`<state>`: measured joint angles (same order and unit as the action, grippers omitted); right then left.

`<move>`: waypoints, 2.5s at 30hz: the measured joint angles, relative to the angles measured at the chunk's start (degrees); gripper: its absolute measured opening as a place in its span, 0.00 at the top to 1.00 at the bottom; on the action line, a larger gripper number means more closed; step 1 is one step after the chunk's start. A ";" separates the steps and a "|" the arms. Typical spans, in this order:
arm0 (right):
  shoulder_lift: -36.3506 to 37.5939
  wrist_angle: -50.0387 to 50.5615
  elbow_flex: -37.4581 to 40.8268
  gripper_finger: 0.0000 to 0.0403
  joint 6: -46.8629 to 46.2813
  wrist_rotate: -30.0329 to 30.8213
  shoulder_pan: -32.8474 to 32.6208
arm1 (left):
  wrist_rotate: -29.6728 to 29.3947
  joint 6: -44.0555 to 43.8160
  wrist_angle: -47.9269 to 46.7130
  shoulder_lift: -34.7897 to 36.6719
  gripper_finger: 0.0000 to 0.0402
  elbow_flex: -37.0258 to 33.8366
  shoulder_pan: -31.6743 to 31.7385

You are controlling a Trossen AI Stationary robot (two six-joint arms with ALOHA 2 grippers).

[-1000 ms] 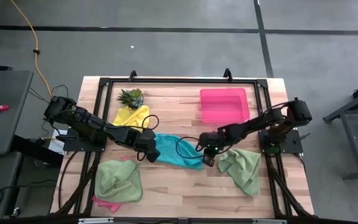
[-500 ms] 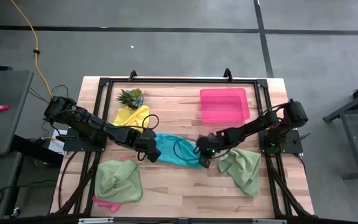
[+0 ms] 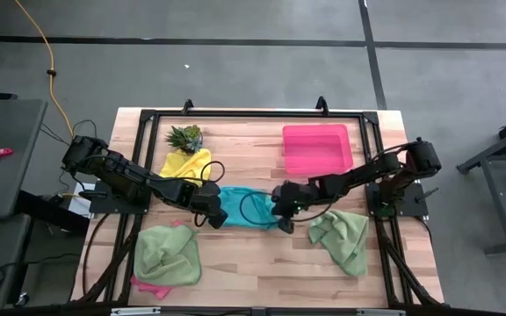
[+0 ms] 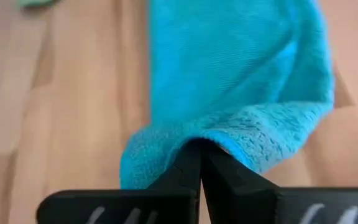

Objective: Fold microfiber towels
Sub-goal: Fold the blue microfiber cloth

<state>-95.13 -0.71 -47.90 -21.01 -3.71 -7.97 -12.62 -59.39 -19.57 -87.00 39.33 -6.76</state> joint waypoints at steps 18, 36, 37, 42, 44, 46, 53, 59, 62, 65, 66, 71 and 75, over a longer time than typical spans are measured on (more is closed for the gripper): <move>0.01 10.72 -9.06 1.00 20.41 4.02 -0.06 | -0.65 0.00 -0.02 0.00 1.00 0.00 0.04; 0.09 33.50 -13.58 1.00 20.79 6.81 1.47 | -2.56 0.00 -0.02 0.00 1.00 0.00 0.04; 0.14 33.32 -11.62 1.00 18.43 4.38 1.67 | -2.56 0.03 -0.02 0.00 1.00 0.00 0.04; 3.83 22.83 -0.04 1.00 3.85 -3.67 2.06 | -2.45 0.93 -0.02 0.00 1.00 0.00 0.04; 7.21 15.85 3.96 1.00 -3.05 -3.55 2.03 | -2.12 0.93 -0.01 0.00 1.00 0.00 0.04; 10.50 9.56 8.33 1.00 -10.61 -3.38 2.06 | -1.93 0.89 0.08 0.00 1.00 0.00 0.04; 13.56 -13.55 24.50 0.97 -43.54 -4.06 2.06 | -2.10 0.85 0.17 0.00 1.00 0.00 0.04; 13.38 -30.14 32.19 0.79 -60.39 -1.32 2.08 | -2.10 0.51 0.17 0.00 1.00 0.00 0.04; 13.35 -30.09 32.36 0.67 -63.77 -1.39 2.08 | -2.10 0.49 0.21 0.00 1.00 0.00 0.04; 12.54 -29.08 31.04 0.56 -64.27 -2.32 2.08 | -2.26 0.54 0.29 0.00 1.00 0.00 0.04; 12.11 -29.13 30.45 0.53 -64.38 -2.53 2.09 | -2.39 0.49 0.31 0.00 1.00 0.00 0.04; 7.16 -29.10 28.09 0.44 -65.76 -3.70 2.17 | -2.62 0.49 0.57 0.00 1.00 0.00 0.04; 3.69 -31.49 26.54 0.43 -67.08 -3.44 2.30 | -2.73 0.49 0.59 0.00 1.00 0.00 0.04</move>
<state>-91.45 -32.20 -21.36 -88.09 -7.15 -5.67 -15.35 -58.89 -18.98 -87.00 39.33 -6.72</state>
